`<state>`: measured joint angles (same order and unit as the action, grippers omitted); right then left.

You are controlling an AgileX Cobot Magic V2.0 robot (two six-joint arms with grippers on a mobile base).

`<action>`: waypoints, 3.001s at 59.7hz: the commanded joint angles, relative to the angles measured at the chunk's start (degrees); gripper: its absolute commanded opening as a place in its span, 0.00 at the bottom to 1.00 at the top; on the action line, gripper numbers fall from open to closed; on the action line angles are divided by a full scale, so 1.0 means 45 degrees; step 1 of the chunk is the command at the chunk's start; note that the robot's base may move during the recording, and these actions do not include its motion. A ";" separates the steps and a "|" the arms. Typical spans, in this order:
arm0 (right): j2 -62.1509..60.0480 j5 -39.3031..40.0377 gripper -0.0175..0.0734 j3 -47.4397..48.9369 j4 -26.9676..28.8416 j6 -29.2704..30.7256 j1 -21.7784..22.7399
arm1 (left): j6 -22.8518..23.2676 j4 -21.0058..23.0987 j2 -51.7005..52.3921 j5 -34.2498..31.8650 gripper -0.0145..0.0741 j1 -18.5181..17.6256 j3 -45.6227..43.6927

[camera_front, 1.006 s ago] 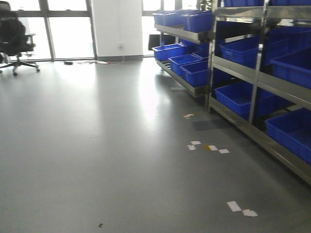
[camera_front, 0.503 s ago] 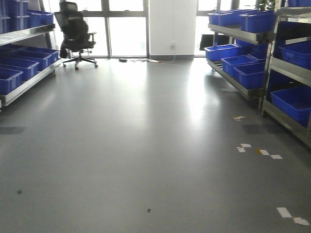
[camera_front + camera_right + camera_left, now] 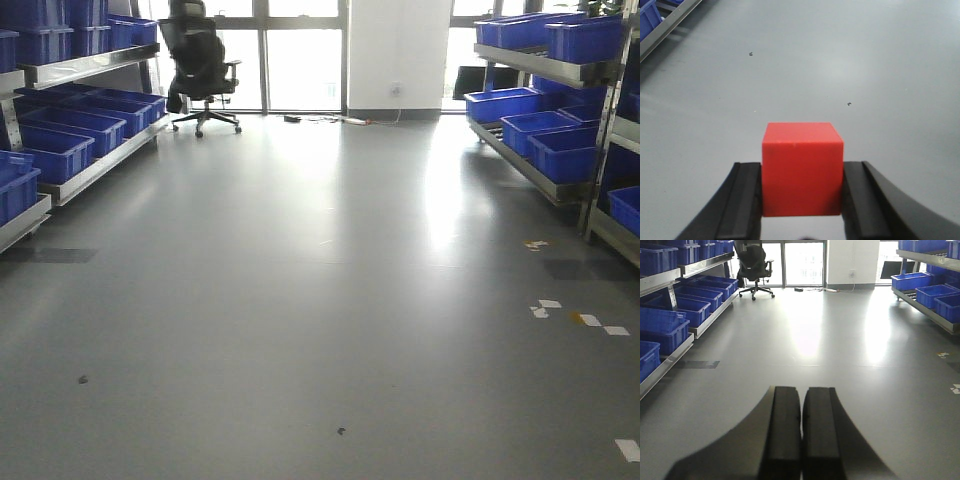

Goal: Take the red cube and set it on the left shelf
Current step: 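Drive the base away from the table holding the cube in the right gripper, then drive and turn the base toward the shelf of blue crates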

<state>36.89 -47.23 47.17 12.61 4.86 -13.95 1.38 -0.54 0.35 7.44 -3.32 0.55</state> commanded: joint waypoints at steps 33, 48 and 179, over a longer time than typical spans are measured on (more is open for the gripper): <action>0.0011 0.0908 0.25 0.0315 0.0191 0.0100 0.0003 | 0.0011 0.0038 0.0204 -0.1117 0.28 -0.0082 0.0294; 0.0011 0.0908 0.25 0.0315 0.0191 0.0100 0.0003 | 0.0011 0.0038 0.0204 -0.1117 0.28 -0.0082 0.0294; 0.0011 0.0911 0.25 0.0315 0.0191 0.0100 0.0003 | 0.0011 0.0038 0.0204 -0.1117 0.28 -0.0082 0.0294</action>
<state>36.89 -47.23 47.17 12.61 4.86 -13.95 1.38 -0.54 0.35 7.44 -3.32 0.55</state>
